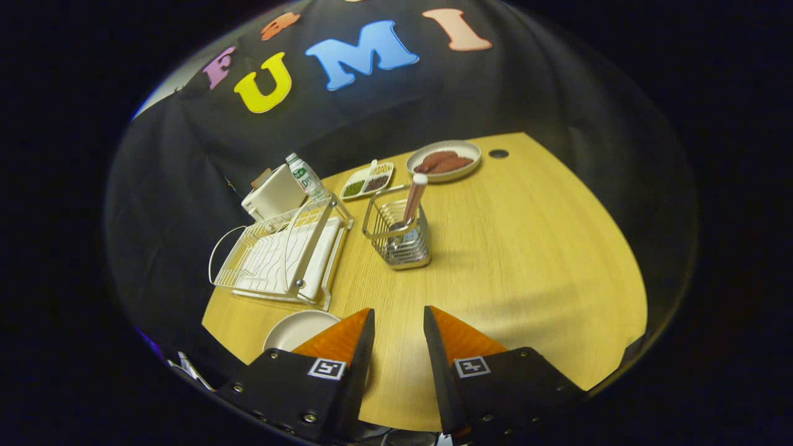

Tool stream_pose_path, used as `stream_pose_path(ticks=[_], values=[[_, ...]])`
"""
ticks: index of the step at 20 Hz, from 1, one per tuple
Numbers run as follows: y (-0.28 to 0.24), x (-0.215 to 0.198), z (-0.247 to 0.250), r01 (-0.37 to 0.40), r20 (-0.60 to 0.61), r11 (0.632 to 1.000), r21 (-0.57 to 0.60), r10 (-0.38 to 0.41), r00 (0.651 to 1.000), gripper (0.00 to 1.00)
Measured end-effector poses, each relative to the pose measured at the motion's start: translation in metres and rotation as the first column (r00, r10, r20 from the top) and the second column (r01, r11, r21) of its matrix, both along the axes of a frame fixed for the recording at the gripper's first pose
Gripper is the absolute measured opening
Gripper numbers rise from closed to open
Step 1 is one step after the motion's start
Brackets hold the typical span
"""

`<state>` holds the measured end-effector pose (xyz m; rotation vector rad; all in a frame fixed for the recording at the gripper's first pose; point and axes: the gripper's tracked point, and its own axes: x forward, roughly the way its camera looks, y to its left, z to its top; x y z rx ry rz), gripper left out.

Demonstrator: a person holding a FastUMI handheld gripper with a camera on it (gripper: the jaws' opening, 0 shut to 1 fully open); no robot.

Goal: Take the plate from the dish rack, then take the spoon from the basket and place it into the plate.

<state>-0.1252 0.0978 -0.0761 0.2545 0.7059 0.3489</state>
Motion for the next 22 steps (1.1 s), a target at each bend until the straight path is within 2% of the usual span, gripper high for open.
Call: stream_pose_path(ticks=[1,2,3,5,7,11,15,18,22], values=[[-0.005,0.004,0.016,0.004,0.053,1.0,-0.002,-0.004,0.999,0.54],[-0.011,0.009,0.028,0.021,0.109,1.0,-0.007,-0.021,0.994,0.81],[-0.02,0.014,0.039,0.054,0.16,0.998,-0.016,-0.051,0.986,0.86],[-0.037,0.022,0.063,0.121,0.272,0.991,-0.05,-0.103,0.957,0.86],[-0.049,0.027,0.084,0.154,0.37,0.984,-0.085,-0.113,0.922,0.86],[-0.045,0.035,0.114,0.153,0.488,0.987,-0.04,-0.114,0.865,0.86],[-0.036,0.05,0.118,0.136,0.581,0.988,-0.068,-0.071,0.811,0.86],[-0.024,0.066,0.107,0.133,0.612,0.986,-0.101,-0.044,0.79,0.86],[-0.015,0.092,0.087,0.151,0.63,0.983,-0.108,-0.05,0.775,0.86]])
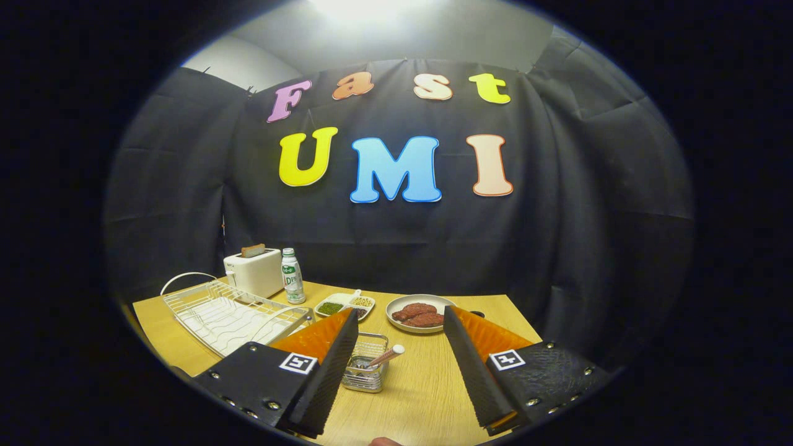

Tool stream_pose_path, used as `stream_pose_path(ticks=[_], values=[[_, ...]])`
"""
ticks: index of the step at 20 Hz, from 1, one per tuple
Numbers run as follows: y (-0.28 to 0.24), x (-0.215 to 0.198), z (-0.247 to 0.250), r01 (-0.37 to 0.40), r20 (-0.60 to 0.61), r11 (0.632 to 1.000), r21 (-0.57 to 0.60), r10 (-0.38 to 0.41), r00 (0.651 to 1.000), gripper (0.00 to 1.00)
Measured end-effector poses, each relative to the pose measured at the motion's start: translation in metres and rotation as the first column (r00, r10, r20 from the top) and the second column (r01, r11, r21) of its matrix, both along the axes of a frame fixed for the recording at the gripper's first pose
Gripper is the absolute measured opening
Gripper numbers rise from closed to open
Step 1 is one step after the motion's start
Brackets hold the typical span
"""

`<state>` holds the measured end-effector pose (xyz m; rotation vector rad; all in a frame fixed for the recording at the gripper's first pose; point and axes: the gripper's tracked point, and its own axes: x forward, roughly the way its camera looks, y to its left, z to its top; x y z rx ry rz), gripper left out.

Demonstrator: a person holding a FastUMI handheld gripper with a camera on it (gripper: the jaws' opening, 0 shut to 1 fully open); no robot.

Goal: Take the plate from the dish rack, then take the spoon from the basket and place it into the plate.

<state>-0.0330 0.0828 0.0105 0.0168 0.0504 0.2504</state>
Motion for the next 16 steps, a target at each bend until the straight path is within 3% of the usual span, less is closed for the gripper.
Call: stream_pose_path(ticks=[6,10,13,14,15,16], values=[[0.016,0.046,-0.033,0.02,0.01,1.0,0.016,-0.02,1.0,0.86],[0.026,0.073,-0.063,0.033,-0.029,0.999,0.029,-0.032,0.999,0.8],[0.038,0.083,-0.078,-0.012,-0.064,0.999,0.044,0.014,0.998,0.58],[0.043,0.077,-0.072,-0.032,-0.055,0.997,0.076,0.036,0.998,0.29],[0.046,0.074,-0.066,-0.046,-0.049,0.994,0.097,0.051,0.997,0.28],[0.046,0.07,-0.062,-0.039,-0.04,0.995,0.096,0.043,0.998,0.18]])
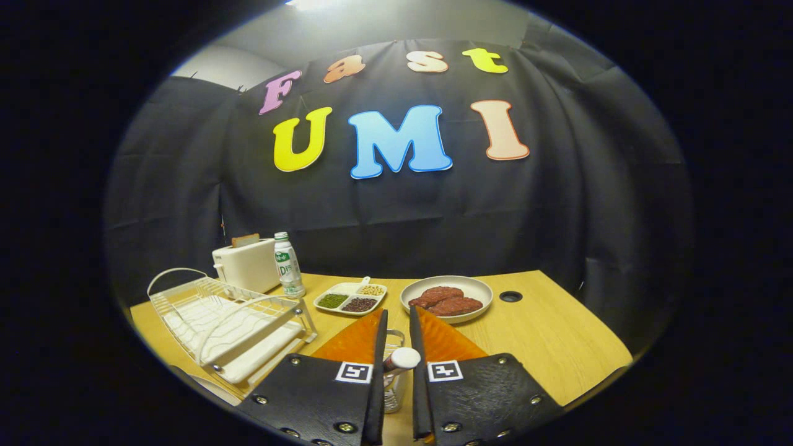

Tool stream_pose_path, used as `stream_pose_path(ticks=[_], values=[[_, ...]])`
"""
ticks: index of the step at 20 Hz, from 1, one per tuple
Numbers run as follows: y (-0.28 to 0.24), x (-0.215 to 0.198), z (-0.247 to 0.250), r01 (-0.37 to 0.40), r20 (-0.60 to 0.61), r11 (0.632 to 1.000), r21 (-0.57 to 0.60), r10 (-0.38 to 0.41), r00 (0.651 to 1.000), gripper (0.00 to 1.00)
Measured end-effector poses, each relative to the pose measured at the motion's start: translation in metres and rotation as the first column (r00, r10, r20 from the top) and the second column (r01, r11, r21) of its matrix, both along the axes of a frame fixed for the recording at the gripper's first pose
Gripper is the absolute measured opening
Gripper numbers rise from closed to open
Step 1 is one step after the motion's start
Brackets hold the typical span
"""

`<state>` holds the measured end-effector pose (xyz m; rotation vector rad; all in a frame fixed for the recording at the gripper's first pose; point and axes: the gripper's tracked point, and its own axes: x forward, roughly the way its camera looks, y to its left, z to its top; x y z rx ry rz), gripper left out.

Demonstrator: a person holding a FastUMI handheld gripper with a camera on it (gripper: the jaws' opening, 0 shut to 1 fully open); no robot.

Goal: Take the plate from the dish rack, then take the spoon from the basket and place it into the plate.

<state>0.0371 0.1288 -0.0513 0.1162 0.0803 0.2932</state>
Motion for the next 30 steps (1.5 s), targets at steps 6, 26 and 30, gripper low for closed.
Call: stream_pose_path(ticks=[6,26,30], values=[[0.006,-0.009,0.021,0.001,-0.014,0.999,-0.05,-0.002,1.0,0.11],[0.002,-0.117,0.184,0.117,0.052,0.989,-0.091,-0.112,0.992,0.11],[0.006,-0.138,0.179,0.123,0.015,0.986,-0.108,-0.122,0.992,0.11]])
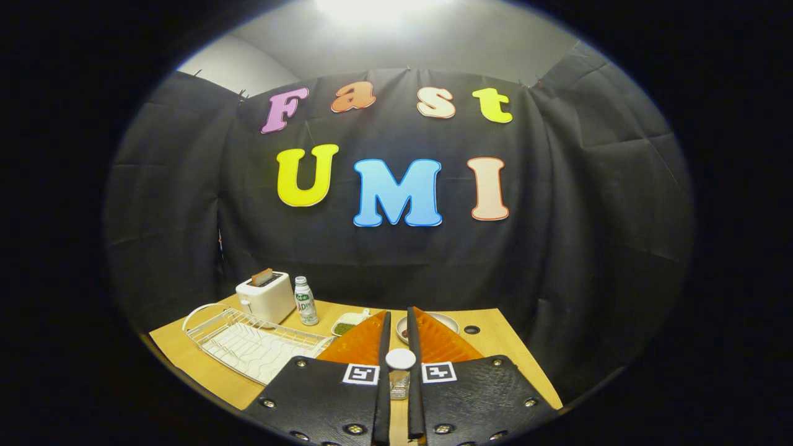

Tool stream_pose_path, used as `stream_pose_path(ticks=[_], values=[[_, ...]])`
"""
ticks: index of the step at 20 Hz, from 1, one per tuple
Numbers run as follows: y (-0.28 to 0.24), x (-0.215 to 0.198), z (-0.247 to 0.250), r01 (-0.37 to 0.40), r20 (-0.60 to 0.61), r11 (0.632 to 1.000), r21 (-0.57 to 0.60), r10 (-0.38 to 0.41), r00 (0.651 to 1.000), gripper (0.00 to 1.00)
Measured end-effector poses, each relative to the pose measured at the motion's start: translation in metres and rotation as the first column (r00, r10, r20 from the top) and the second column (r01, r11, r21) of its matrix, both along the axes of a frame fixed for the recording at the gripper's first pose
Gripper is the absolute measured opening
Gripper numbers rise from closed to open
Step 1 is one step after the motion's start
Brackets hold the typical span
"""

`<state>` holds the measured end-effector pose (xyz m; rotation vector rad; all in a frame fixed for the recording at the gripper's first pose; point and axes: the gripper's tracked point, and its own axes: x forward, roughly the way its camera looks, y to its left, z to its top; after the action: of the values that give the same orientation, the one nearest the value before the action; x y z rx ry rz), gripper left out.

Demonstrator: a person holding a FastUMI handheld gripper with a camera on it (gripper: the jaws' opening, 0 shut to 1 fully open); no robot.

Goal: Take the plate from the dish rack, then take the spoon from the basket and place it into the plate.

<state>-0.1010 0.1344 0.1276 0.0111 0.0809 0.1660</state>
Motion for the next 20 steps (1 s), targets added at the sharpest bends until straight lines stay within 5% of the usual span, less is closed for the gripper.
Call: stream_pose_path(ticks=[6,20], values=[[0.018,-0.023,-0.013,0.0,-0.05,1.0,-0.011,-0.001,0.999,0.11],[0.119,-0.065,-0.101,-0.149,-0.23,0.989,-0.027,0.139,0.963,0.11]])
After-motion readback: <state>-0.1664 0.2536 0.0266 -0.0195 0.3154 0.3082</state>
